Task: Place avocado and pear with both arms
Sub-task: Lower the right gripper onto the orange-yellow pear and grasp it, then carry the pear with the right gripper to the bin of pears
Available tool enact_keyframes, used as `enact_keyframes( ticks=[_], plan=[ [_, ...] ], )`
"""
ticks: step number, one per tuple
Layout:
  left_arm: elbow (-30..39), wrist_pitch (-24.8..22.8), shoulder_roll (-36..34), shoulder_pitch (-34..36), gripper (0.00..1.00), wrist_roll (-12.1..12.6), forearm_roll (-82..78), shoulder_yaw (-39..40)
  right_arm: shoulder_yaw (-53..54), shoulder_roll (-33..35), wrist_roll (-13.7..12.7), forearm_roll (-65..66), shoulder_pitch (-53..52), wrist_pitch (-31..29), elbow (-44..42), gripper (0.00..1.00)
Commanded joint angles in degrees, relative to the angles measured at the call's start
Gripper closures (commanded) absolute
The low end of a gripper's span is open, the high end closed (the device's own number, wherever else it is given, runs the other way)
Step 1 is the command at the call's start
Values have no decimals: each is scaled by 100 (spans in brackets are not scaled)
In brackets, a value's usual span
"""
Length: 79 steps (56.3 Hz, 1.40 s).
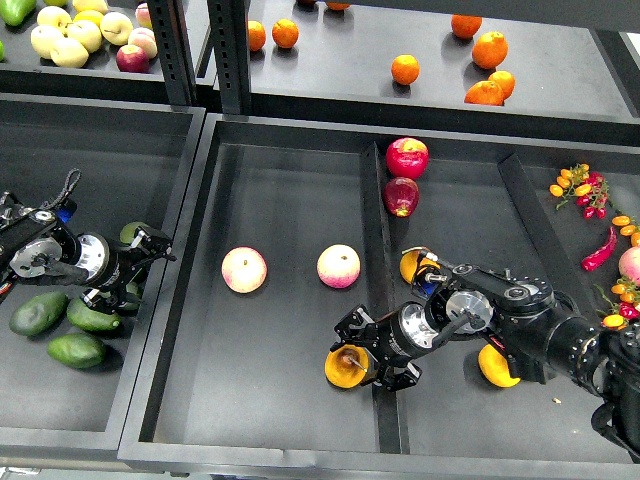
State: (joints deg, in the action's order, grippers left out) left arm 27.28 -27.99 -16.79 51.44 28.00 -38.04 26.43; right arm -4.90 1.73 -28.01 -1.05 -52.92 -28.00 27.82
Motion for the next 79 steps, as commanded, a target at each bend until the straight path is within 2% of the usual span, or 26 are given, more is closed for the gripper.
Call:
enact_keyframes(
  ticks=[1,21,37,60,79],
  plan=[
    [-4,-1,9,-2,1,0,-1,2,-11,11,1,-203,36,0,-14,43],
    [-12,-1,9,-20,1,0,-1,20,-11,37,1,-466,106,0,-84,59],
    [-12,-1,9,-29,1,0,-1,29,6,37,1,-633,97,0,-207,78],
    [-12,-1,9,-81,1,0,-1,64,24,20,1,-871,36,0,-207,87],
    [-12,-1,9,-99,1,0,-1,64,6,116,1,-1204,-183,0,-119,91]
  ],
)
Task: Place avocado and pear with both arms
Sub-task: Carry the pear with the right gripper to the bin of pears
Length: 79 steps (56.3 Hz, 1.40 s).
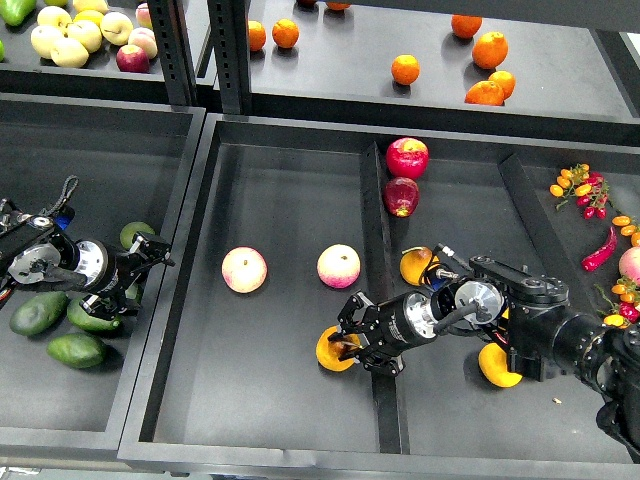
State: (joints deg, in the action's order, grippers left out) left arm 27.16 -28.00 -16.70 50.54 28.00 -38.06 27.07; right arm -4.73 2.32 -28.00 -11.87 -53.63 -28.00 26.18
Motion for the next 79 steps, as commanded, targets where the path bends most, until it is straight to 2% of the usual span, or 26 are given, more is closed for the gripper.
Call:
enact_keyframes(
  ticks=[1,20,44,62,79],
  plan=[
    [0,0,0,-9,1,0,0,0,-11,67,0,-131,-121,0,54,91],
    [0,0,0,-18,1,0,0,9,-81,928,0,-439,-587,0,616,91],
    [-9,0,-35,-9,1,0,0,9,-573,3310,0,-650,-587,0,1917,90],
    [0,0,-53,17,1,0,0,9,-556,3117,0,-624,-25,0,1706,90],
    [0,0,-62,9,1,0,0,9,-477,2493,0,-597,388,0,1117,87]
  ],
)
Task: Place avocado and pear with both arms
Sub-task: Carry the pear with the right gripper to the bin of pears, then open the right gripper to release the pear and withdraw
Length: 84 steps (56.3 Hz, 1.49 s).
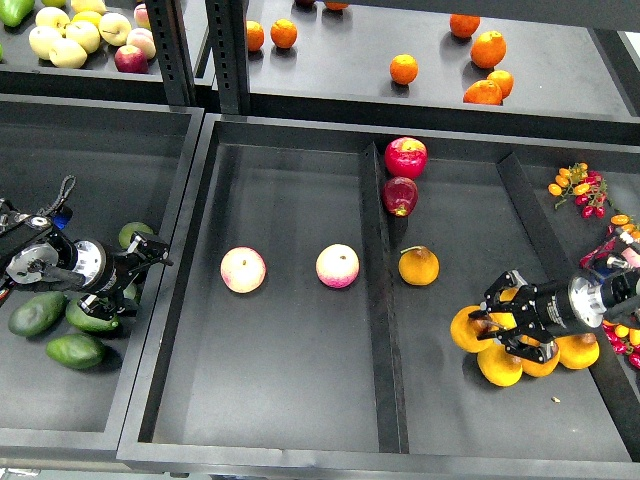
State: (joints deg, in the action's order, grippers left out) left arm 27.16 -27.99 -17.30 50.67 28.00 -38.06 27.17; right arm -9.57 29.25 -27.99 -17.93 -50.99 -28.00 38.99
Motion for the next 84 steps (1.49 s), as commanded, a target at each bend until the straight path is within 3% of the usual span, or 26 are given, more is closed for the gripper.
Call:
enact_keyframes(
  ticks=[1,23,32,40,43,57,75,84],
  plan=[
    [0,-1,-2,-4,1,0,0,-1,7,-235,-1,9,142,0,-198,86],
    [9,-1,-2,-22,1,0,0,-1,16,-428,-1,114,344,0,-366,76],
    [35,-1,-2,-13,1,0,0,-1,34,-455,-1,299,371,0,-375,49],
    [26,-1,-11,-13,1,0,9,-1,183,-455,-1,685,344,0,-383,9],
    [18,-1,-11,-13,1,0,9,8,288,-429,-1,817,318,0,-401,2],
    [-131,-1,-2,22,1,0,377,570,974,-183,-1,756,265,0,-313,1],
    [-474,-1,-46,154,1,0,1643,623,1940,195,-1,580,335,0,-234,1],
    [-483,-1,-28,242,1,0,2399,1185,2609,266,-1,352,344,0,-260,1]
  ],
)
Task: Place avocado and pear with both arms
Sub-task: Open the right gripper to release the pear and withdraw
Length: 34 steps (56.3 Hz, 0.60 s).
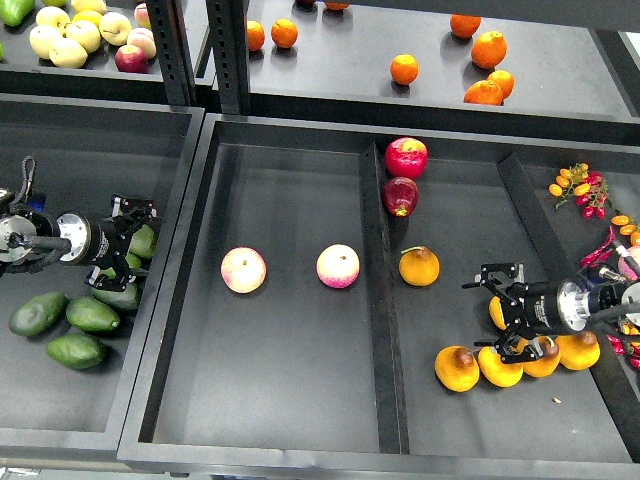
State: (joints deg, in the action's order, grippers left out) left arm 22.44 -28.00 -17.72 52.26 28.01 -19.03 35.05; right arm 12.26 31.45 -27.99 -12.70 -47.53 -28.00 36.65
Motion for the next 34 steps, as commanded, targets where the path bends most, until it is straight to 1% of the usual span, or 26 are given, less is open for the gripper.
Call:
enact_keyframes(
  ticks=[1,9,15,16,20,24,30,34],
  plan=[
    [-12,0,14,100,1,-1,575,485,478,45,-1,-215,-28,0,-52,1],
    [-117,0,14,153,1,-1,1243,1171,1111,37,-1,-514,-28,0,-131,1],
    [-179,0,136,136,1,-1,1700,1706,1506,-112,-1,-558,-2,0,-368,1],
    [-179,0,302,92,1,-1,1883,1977,1672,-269,-1,-584,7,0,-438,1],
    [-205,0,541,48,1,-1,2034,2391,2077,-525,-1,-690,86,0,-518,1],
    [-302,0,690,39,1,-1,2061,2709,2534,-710,-1,-734,227,0,-588,1],
    [-556,0,1077,57,1,-1,2070,3139,3579,-1272,-1,-734,420,0,-782,1],
    [-636,0,1200,22,1,-1,2070,3394,4160,-1589,-1,-734,526,0,-922,1]
  ],
)
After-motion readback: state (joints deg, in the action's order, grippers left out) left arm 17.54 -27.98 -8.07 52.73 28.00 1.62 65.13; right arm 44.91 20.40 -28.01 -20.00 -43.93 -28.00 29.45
